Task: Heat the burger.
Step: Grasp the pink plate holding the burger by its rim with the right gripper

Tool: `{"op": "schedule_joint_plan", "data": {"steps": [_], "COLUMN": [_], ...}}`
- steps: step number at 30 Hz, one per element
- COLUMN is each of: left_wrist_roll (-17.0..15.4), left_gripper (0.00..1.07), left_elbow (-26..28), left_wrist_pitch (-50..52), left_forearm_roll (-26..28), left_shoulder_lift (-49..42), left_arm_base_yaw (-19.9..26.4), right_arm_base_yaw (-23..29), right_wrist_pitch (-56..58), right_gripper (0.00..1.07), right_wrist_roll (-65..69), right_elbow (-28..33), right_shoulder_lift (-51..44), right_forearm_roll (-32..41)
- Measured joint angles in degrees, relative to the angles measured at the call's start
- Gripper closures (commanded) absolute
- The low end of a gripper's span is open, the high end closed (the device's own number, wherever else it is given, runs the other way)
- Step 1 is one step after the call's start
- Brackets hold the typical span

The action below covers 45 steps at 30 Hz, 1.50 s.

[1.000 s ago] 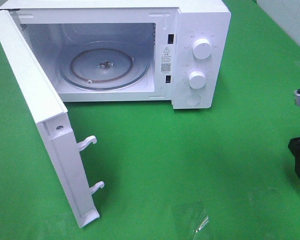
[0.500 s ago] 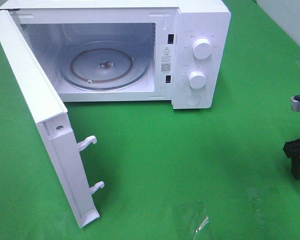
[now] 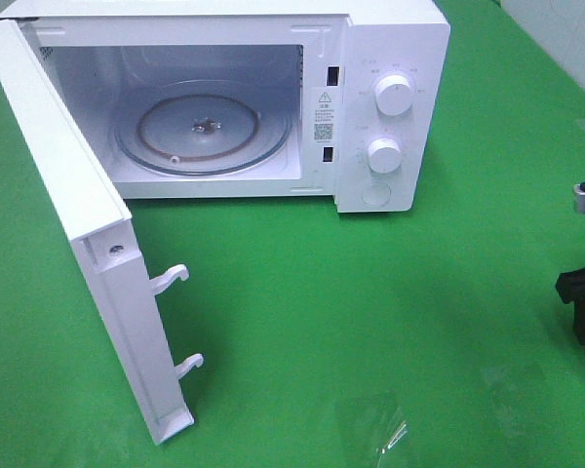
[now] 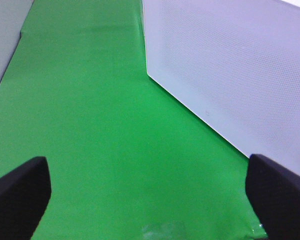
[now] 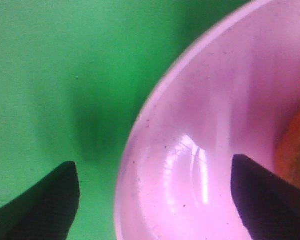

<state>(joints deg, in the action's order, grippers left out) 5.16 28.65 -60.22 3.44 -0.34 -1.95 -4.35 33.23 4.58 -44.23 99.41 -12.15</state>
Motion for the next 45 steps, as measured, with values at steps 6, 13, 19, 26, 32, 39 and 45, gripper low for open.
{"op": "schedule_joint_plan", "data": {"steps": [6, 13, 19, 26, 32, 39, 45], "left_wrist_roll": [0.0, 0.0, 0.0, 0.0, 0.0, 0.0, 0.0], "left_gripper": [0.09, 0.09, 0.09, 0.09, 0.09, 0.09, 0.09], "left_elbow": [0.0, 0.0, 0.0, 0.0, 0.0, 0.0, 0.0], "left_wrist_pitch": [0.0, 0.0, 0.0, 0.0, 0.0, 0.0, 0.0], "left_forearm_roll": [0.0, 0.0, 0.0, 0.0, 0.0, 0.0, 0.0], "left_shoulder_lift": [0.0, 0.0, 0.0, 0.0, 0.0, 0.0, 0.0], "left_arm_base_yaw": [0.0, 0.0, 0.0, 0.0, 0.0, 0.0, 0.0], "right_arm_base_yaw": [0.0, 0.0, -0.06, -0.06, -0.06, 0.11, 0.17], "right_wrist_pitch": [-0.34, -0.57, -0.52, -0.57, 1.26, 2.23, 2.29], "right_gripper": [0.29, 0.29, 0.32, 0.35, 0.71, 1.07, 1.07], "right_wrist_roll": [0.0, 0.0, 0.0, 0.46, 5.5, 6.07, 6.07], "right_elbow": [0.0, 0.0, 0.0, 0.0, 0.0, -0.06, -0.17], "right_shoulder_lift": [0.0, 0.92, 2.81, 3.9, 3.9, 3.55, 3.55], "right_forearm_roll": [0.0, 0.0, 0.06, 0.06, -1.15, 0.46, 0.52]}}
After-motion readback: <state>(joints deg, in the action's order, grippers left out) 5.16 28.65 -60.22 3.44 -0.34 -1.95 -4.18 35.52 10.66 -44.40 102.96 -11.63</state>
